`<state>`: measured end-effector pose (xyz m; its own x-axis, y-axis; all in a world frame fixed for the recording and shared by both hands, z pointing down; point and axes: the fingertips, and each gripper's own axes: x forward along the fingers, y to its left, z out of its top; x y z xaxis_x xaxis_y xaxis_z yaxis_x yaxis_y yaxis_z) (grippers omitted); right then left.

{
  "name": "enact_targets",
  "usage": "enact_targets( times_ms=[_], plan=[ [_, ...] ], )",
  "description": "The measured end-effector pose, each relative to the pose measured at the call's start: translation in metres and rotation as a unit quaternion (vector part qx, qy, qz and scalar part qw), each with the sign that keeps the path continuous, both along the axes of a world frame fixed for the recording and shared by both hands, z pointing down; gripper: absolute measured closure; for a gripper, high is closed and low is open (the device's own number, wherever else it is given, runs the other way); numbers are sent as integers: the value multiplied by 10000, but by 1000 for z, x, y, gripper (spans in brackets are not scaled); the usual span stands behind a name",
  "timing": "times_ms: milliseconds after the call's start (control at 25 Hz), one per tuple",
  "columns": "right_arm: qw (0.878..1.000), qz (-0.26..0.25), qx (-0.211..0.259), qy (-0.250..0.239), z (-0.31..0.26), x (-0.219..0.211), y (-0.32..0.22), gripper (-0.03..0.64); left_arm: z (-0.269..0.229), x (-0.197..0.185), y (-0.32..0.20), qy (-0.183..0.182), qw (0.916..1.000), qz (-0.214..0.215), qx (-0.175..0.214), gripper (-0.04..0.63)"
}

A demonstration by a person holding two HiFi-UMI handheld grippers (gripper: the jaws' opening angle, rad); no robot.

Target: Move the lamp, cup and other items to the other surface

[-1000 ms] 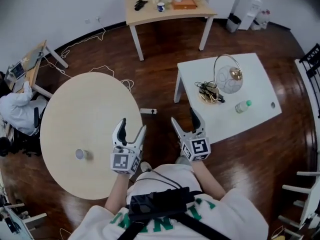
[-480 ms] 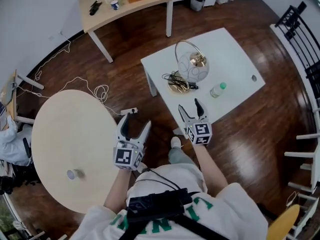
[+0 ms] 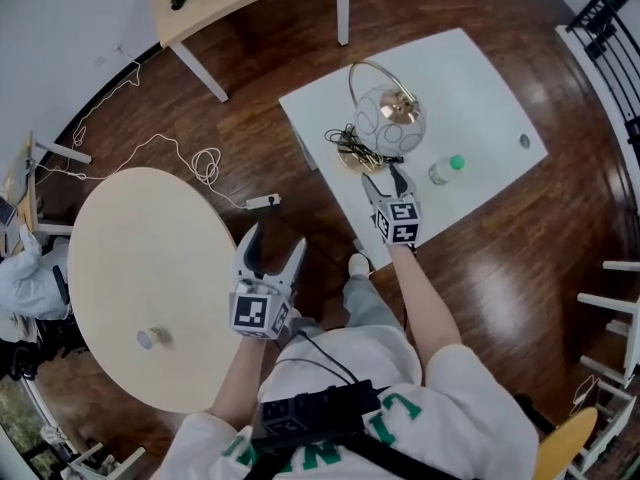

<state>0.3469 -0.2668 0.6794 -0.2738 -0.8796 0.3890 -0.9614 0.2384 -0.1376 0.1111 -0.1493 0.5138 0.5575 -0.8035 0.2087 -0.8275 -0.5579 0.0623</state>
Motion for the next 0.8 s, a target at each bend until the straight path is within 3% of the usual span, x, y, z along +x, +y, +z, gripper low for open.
enact_targets(
  times_ms=[200, 400, 640, 800],
  plan=[
    [9999, 76, -69, -44, 9, 10, -23, 336, 12, -7, 6, -58, 9998, -129, -121, 261],
    [9991, 141, 356, -174, -7, 21, -30, 334, 14, -8, 9, -92, 9997, -178, -135, 261],
    [10000, -69, -36, -48, 12, 13, -34, 321, 11, -4, 15, -46, 9995, -186, -249, 261],
    [9996, -194, -161, 150, 30, 13, -46, 440, 17, -3, 18, -81, 9992, -253, -299, 261]
  ],
)
